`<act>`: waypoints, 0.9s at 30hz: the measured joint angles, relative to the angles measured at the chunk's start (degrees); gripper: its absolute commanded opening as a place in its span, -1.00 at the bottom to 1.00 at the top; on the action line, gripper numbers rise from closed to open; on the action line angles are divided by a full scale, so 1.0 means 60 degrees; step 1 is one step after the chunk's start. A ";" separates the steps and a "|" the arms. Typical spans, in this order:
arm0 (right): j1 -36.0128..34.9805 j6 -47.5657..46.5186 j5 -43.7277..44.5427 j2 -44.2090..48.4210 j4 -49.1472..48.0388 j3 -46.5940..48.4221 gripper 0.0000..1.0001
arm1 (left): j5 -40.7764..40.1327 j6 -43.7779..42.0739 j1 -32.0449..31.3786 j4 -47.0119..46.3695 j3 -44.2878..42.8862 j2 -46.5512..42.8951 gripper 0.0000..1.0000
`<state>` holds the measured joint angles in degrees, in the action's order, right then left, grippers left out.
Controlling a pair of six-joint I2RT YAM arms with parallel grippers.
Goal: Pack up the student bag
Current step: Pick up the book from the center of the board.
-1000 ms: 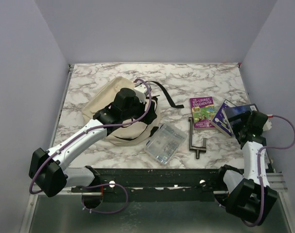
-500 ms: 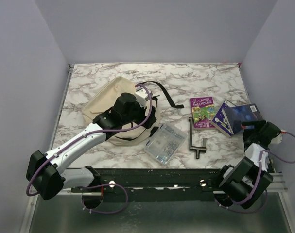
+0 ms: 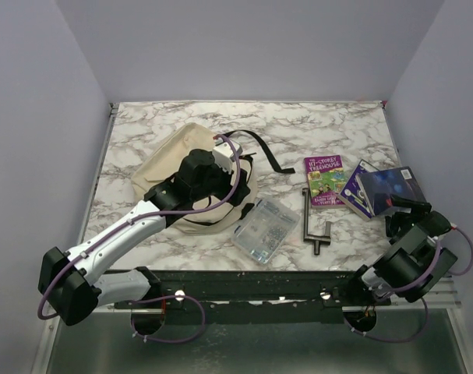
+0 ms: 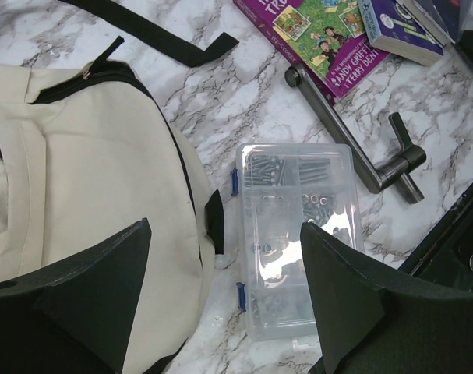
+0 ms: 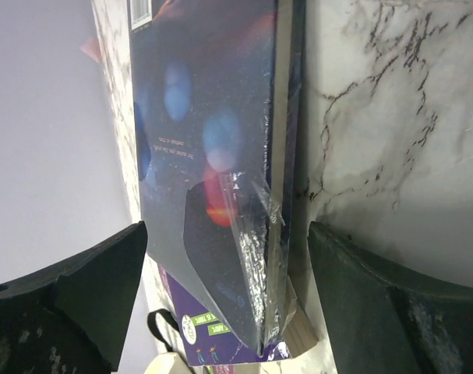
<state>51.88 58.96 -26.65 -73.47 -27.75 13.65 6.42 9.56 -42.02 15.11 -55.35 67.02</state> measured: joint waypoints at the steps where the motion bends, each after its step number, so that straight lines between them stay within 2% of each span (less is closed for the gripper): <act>1: 0.0025 0.0164 -0.0051 -0.0226 -0.0288 -0.0044 0.71 | -0.0004 -0.0015 0.0000 -0.0004 0.0000 -0.0047 0.59; 8: 0.0066 0.0987 -0.0470 -0.1395 -0.1960 -0.0248 0.45 | -0.0036 -0.0120 0.0000 -0.0004 0.0000 -0.0164 0.59; 13: 0.0135 0.1279 -0.0627 -0.1872 -0.2648 -0.0346 0.07 | -0.0080 -0.0149 0.0000 -0.0007 0.0004 -0.0189 0.59; 21: 0.0259 0.1701 -0.1020 -0.2546 -0.3854 -0.0743 -0.67 | -0.0087 -0.0160 0.0000 -0.0007 0.0033 -0.0215 0.59; 27: 0.0331 0.1923 -0.1512 -0.2473 -0.4510 -0.0750 -0.87 | -0.0120 -0.0178 0.0000 -0.0004 0.0055 -0.0215 0.59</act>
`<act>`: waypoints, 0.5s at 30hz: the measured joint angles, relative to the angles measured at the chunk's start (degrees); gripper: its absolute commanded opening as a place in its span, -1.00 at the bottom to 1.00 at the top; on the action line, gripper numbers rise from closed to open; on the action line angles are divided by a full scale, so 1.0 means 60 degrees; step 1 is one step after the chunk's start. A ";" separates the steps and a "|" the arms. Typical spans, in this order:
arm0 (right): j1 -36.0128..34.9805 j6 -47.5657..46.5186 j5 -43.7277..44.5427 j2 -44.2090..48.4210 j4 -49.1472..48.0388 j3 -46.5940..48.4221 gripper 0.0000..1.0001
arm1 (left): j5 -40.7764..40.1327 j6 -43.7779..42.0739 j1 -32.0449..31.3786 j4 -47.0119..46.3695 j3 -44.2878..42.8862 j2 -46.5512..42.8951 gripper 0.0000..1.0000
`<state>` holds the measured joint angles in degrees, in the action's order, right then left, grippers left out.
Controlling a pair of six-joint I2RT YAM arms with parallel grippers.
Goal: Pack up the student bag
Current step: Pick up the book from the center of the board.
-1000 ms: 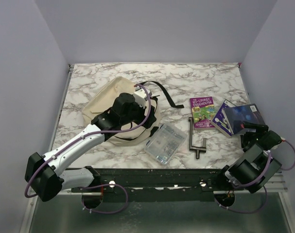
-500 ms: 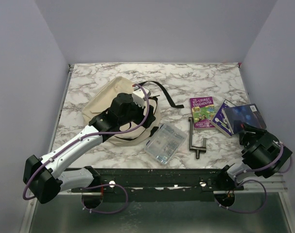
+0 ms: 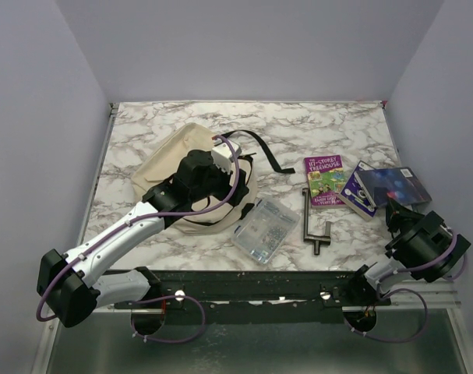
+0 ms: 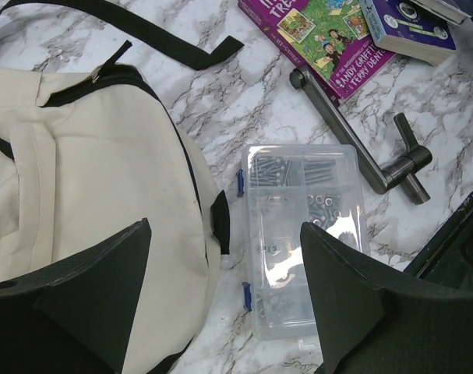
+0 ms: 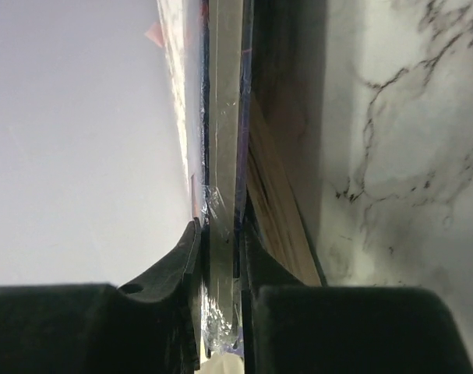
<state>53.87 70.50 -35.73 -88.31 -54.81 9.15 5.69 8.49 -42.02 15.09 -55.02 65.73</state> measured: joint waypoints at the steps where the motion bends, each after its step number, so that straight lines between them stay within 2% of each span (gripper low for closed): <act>1: 0.0007 -0.0007 -0.0058 0.0098 0.0066 0.0000 -0.93 | -0.0004 -0.0004 0.0000 0.0000 0.0004 0.0000 0.59; 2: 0.0018 -0.0022 -0.0131 0.0270 0.0208 0.0000 -0.99 | -0.0018 -0.0004 0.0000 -0.0004 0.0004 0.0000 0.59; 5: 0.0036 -0.0346 -0.0299 0.1195 0.1169 0.0044 -0.99 | -0.0029 -0.0004 0.0000 -0.0004 0.0004 0.0000 0.59; 10: -0.0007 -0.1545 -0.0412 0.3810 0.4350 0.0667 -0.99 | -0.0051 0.0004 0.0000 0.0000 0.0004 0.0000 0.59; 12: -0.0310 -0.1934 -0.0375 0.4444 0.5162 0.1067 -0.99 | -0.0117 0.0073 0.0004 0.0007 0.0000 0.0004 0.58; 15: -0.1246 -0.2018 -0.0353 0.4583 0.5581 0.1515 -1.00 | -0.0127 0.0477 0.0204 0.0102 -0.0080 0.0080 0.58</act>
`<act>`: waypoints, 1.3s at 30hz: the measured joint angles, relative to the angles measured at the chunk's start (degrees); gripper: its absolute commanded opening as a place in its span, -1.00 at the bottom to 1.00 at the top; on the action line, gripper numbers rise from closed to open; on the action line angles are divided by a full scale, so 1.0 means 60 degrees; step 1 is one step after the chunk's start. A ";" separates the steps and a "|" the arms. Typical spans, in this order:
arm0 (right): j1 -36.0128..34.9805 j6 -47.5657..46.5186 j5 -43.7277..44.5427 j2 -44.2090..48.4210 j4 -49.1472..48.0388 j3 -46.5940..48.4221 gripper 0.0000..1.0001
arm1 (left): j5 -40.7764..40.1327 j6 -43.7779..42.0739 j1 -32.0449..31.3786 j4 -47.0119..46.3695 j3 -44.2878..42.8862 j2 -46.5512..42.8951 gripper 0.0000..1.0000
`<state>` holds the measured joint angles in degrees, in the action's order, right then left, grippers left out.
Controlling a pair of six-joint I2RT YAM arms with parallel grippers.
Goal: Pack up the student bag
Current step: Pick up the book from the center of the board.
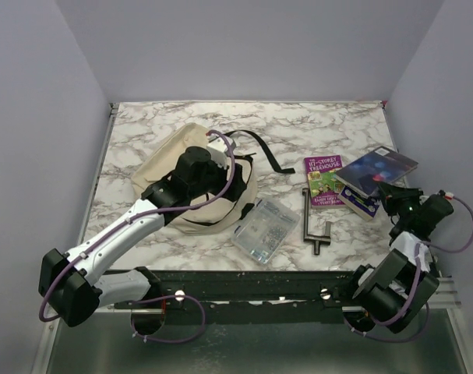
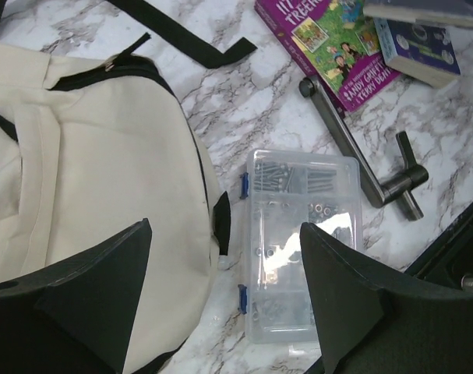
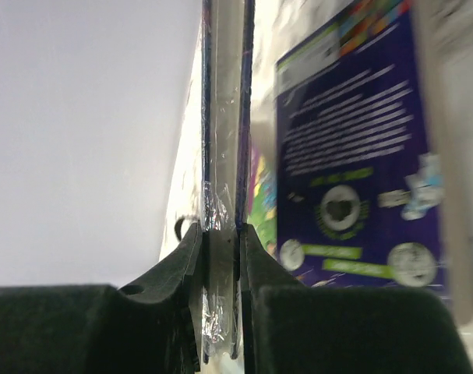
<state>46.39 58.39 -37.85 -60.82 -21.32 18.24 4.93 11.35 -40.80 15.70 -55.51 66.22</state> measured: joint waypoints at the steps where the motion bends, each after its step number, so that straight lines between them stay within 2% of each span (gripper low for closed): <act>1: -0.0335 0.0004 -0.0015 0.0015 0.0255 0.0186 -0.99 | 0.0004 0.0200 0.0120 0.0018 -0.0040 0.0033 0.59; 6: -0.1847 0.0040 -0.0284 0.0084 0.1126 0.1162 -0.99 | 0.0565 0.1628 0.0998 0.0040 -0.0106 0.0047 0.59; 10: -0.3359 0.0058 -0.0692 0.0007 0.1089 0.2069 -0.99 | 0.2189 0.3289 0.2189 -0.0423 -0.0004 -0.0018 0.63; 14: -0.5158 0.0142 -0.1486 -0.0306 0.0736 0.2911 -0.99 | 0.3931 0.4943 0.3428 -0.1756 0.0616 -0.0153 0.73; 17: -0.6685 0.0787 -0.1978 -0.0616 -0.0142 0.3002 -0.99 | 0.4907 0.6156 0.3898 -0.3009 0.1297 -0.0153 0.76; 21: -0.8142 0.1996 -0.2514 -0.1158 -0.1581 0.2885 -0.99 | 0.5712 0.7428 0.3967 -0.4350 0.1829 -0.0069 0.79; 27: -0.8998 0.3690 -0.3351 -0.1916 -0.3701 0.2838 -0.99 | 0.6357 0.8914 0.3967 -0.6528 0.2452 -0.0055 0.69; 29: -0.9151 0.4113 -0.3588 -0.2164 -0.4240 0.2841 -0.99 | 0.6492 0.9260 0.3967 -0.7114 0.2557 -0.0047 0.59; 34: -0.9621 0.5016 -0.3920 -0.2849 -0.5322 0.2845 -0.99 | 0.6787 0.9981 0.3967 -0.8218 0.2681 0.0164 0.06; 37: -0.9828 0.5340 -0.4014 -0.3078 -0.5792 0.2907 -0.99 | 0.6910 1.0444 0.3985 -0.8735 0.2830 0.0455 -0.36; 39: -0.9894 0.5515 -0.4084 -0.3202 -0.6003 0.2969 -0.92 | 0.6987 1.0743 0.3985 -0.9034 0.2969 0.0583 -0.61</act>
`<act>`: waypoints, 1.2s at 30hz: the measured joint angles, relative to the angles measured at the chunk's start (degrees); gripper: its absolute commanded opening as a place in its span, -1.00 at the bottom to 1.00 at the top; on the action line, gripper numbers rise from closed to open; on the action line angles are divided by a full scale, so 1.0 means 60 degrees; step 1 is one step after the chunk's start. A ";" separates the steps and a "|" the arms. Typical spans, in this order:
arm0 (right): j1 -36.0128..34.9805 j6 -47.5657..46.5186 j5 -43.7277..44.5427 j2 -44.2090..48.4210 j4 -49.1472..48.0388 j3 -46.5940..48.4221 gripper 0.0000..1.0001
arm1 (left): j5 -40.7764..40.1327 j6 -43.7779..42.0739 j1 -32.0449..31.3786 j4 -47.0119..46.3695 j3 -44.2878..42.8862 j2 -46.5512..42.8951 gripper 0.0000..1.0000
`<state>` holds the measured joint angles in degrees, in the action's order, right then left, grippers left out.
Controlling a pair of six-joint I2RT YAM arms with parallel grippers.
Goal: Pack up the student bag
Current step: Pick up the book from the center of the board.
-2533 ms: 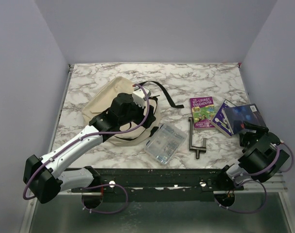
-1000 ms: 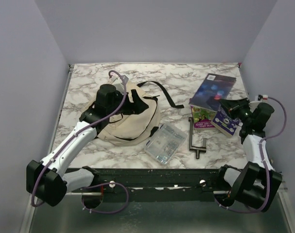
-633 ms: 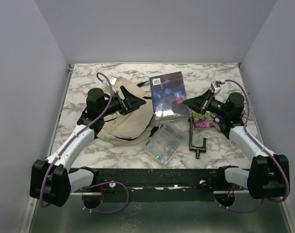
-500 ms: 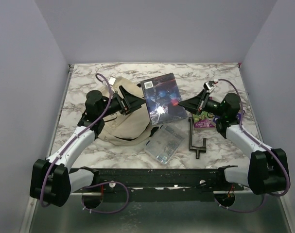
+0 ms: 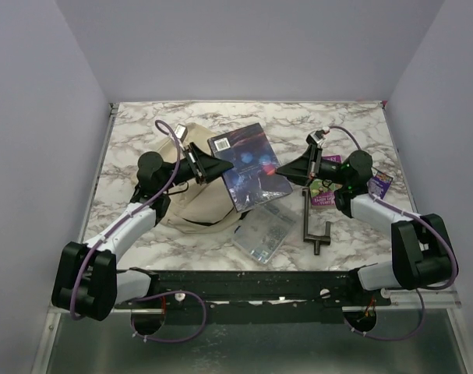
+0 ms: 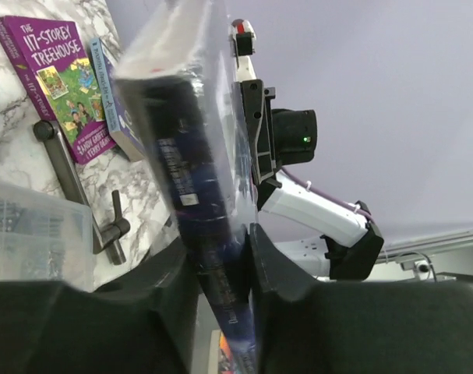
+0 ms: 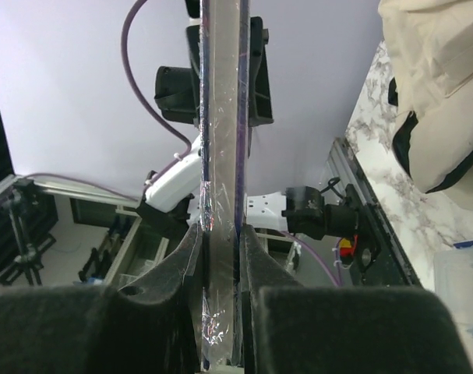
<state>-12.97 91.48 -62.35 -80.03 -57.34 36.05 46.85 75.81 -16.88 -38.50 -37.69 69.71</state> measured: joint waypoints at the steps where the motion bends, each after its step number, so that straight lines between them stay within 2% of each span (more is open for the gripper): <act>1: -0.0018 0.0084 -0.0011 -0.0040 -0.0091 0.0011 -0.78 | 0.0015 0.0182 0.0007 -0.0197 0.0095 0.0029 -0.71; 5: -0.0080 0.0095 0.0069 -0.0069 -0.0324 0.0007 0.21 | 0.0000 0.0994 0.0109 -0.0976 0.0419 0.0044 -1.00; 7: -0.0182 0.0215 0.0448 -0.0029 -0.0368 -0.0036 0.50 | -0.0095 0.1093 0.0175 -0.1333 0.0623 0.0022 -1.00; 11: -0.0827 0.0000 0.1730 0.0463 -0.0022 -0.0331 0.71 | -0.0758 0.1220 0.0197 -0.1453 0.1166 -0.0204 -1.00; 17: -0.2415 -0.0419 0.4182 0.1326 0.0361 -0.0911 0.74 | -0.2116 0.1472 0.0266 -0.1931 0.1432 -0.0783 -1.00; 20: -0.3147 -0.0525 0.5377 0.1537 0.0506 -0.1082 0.68 | -0.2641 0.1723 0.0306 -0.2368 0.1432 -0.0798 -1.00; 22: -0.3617 -0.0627 0.6207 0.1548 0.0579 -0.1086 0.51 | -0.2962 0.1883 0.0306 -0.2521 0.1432 -0.0798 -1.00; 24: -0.4014 -0.0718 0.6965 0.1515 0.0601 -0.1071 0.25 | -0.3126 0.1971 0.0299 -0.2616 0.1432 -0.0798 -1.00; 28: -0.4415 -0.0732 0.7934 0.1056 0.0430 -0.0780 -0.10 | -0.3453 0.2084 0.0189 -0.2790 0.1545 -0.0798 -1.00; 31: -0.4579 -0.0601 0.8459 0.0506 -0.0058 -0.0576 -0.54 | -0.3676 0.2047 0.0018 -0.2776 0.1683 -0.0798 -1.00; 33: -0.4630 -0.0699 0.8681 0.0372 -0.0157 -0.0546 -0.92 | -0.3843 0.1963 -0.0109 -0.2769 0.1814 -0.0794 -0.44; 34: -0.4645 -0.0783 0.8790 0.0368 -0.0015 -0.0554 -0.99 | -0.3872 0.1840 -0.0138 -0.2758 0.1821 -0.0798 -0.27; 36: -0.4659 -0.0943 0.8994 0.0514 0.0313 -0.0561 -0.99 | -0.3818 0.1432 -0.0138 -0.2506 0.1810 -0.0801 -0.01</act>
<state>-40.93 85.82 -8.38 -76.95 -55.46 32.69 23.94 84.40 -17.72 -53.54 -26.83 64.90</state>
